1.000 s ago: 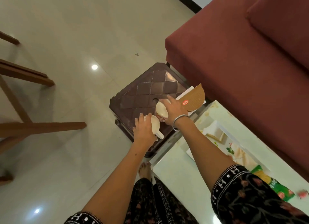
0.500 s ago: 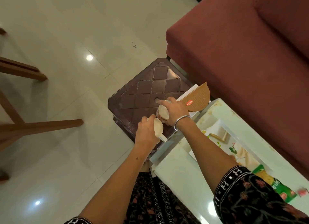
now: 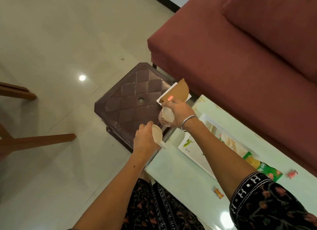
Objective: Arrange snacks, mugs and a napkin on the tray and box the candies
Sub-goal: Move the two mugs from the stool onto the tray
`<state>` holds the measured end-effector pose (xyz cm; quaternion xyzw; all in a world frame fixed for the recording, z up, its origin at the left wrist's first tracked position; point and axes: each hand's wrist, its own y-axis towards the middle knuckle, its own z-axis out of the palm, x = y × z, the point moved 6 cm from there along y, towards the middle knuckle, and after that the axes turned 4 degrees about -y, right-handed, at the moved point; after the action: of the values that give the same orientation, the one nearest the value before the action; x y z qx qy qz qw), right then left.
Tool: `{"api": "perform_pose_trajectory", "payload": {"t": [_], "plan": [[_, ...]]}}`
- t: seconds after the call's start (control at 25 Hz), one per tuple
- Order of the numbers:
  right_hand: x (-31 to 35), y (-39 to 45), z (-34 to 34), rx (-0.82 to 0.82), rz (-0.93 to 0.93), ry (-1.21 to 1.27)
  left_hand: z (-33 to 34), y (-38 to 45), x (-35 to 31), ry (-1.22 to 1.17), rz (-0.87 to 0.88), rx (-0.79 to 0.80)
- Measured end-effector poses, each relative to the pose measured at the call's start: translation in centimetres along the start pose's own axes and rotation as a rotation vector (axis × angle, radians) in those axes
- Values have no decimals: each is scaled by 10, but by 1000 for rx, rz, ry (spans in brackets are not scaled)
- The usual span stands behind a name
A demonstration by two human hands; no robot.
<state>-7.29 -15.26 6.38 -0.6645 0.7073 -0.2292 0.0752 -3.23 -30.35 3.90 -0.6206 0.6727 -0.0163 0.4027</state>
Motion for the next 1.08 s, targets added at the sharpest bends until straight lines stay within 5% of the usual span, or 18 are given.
{"api": "perform_pose_trajectory", "payload": {"t": [0.48,1.08], "plan": [[-165,-140,22,56,109,-47,133,-72,-112,51,89,54],[-301,-131,135,146,156,-60,308,-35,-158,68,118,211]]}}
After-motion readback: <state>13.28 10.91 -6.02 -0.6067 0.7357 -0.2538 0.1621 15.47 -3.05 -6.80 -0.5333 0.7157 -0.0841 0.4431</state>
